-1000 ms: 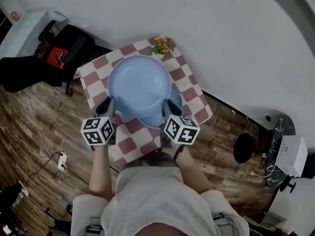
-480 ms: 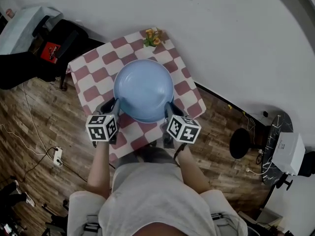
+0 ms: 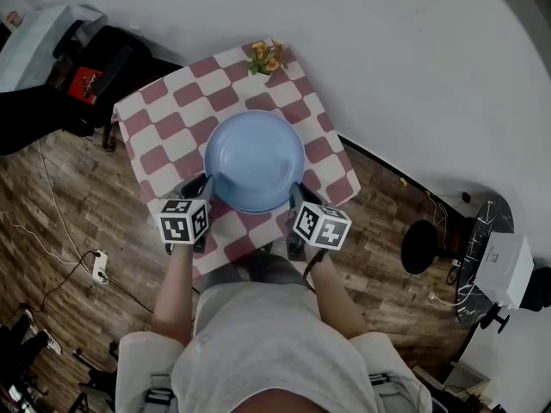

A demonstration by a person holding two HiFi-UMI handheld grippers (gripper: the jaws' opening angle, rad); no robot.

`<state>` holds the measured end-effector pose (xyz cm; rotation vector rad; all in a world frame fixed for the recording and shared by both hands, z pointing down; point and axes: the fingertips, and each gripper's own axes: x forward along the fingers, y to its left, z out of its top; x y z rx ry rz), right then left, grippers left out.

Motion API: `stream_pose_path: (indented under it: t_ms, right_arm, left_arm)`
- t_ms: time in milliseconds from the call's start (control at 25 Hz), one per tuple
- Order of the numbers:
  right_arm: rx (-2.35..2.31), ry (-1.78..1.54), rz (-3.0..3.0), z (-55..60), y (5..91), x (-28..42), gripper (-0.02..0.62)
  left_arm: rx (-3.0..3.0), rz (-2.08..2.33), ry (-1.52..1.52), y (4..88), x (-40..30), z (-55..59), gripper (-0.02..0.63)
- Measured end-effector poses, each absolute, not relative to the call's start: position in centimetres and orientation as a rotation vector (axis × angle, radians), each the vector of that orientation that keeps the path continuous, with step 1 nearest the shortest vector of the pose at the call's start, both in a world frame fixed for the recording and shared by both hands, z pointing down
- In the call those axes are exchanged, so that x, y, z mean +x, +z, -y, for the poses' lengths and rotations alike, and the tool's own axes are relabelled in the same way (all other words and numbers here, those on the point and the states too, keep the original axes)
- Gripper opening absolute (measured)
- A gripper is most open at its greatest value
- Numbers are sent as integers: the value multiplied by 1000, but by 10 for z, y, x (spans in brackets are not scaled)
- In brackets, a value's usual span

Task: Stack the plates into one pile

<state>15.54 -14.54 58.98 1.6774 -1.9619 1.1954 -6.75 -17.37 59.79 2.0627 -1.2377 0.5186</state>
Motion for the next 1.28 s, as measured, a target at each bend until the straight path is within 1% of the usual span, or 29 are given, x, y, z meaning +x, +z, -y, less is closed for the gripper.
stream_pose_path:
  t_ms: [720, 1000, 1160, 1280]
  right_arm:
    - [1611, 1255, 1845, 147, 629, 162, 48]
    - [1593, 1202, 1832, 148, 630, 162, 57]
    - [1559, 1155, 1842, 148, 629, 158, 76]
    - [1526, 1134, 1863, 148, 629, 154, 114]
  left_arm:
    - [1995, 1199, 580, 631, -61, 170, 80]
    - [2020, 1211, 587, 630, -61, 172, 87]
    - [2026, 1233, 587, 628, -63, 173, 89]
    - [2025, 1252, 584, 625, -65, 173, 94]
